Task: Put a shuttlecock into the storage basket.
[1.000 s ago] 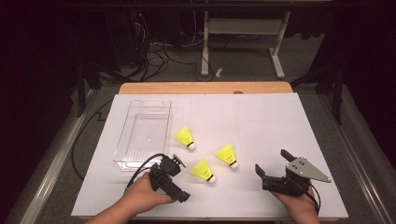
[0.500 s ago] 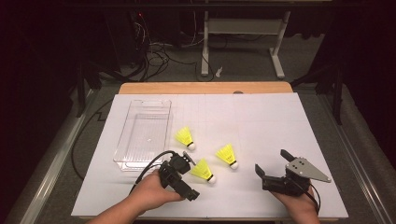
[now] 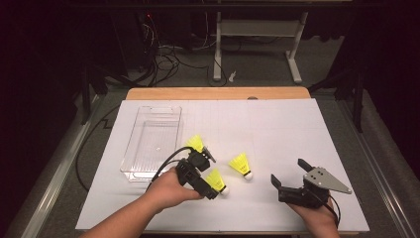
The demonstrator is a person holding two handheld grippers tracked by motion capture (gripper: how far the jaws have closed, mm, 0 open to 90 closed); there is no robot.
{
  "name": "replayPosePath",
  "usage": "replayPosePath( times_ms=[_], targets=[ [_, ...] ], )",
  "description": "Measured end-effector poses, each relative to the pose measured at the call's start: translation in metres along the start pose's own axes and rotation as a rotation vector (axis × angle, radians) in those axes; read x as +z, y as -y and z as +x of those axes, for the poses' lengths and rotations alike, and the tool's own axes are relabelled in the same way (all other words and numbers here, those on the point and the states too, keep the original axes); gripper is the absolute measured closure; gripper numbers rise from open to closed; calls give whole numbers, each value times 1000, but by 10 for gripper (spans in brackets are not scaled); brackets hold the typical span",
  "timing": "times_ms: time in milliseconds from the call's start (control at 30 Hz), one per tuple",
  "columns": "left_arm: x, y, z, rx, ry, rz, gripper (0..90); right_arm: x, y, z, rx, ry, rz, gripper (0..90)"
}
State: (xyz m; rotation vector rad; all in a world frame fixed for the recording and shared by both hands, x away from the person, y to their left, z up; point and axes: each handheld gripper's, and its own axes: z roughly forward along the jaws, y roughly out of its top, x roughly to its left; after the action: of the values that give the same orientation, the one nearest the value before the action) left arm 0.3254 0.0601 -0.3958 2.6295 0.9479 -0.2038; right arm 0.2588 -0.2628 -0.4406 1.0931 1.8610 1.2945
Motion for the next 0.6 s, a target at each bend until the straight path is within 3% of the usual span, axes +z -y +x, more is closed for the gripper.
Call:
replayPosePath(
  times_ms=[600],
  targets=[
    [-5,-19,12,-18,41,3,74,0,0,0,0,-1,0,3]
  ],
)
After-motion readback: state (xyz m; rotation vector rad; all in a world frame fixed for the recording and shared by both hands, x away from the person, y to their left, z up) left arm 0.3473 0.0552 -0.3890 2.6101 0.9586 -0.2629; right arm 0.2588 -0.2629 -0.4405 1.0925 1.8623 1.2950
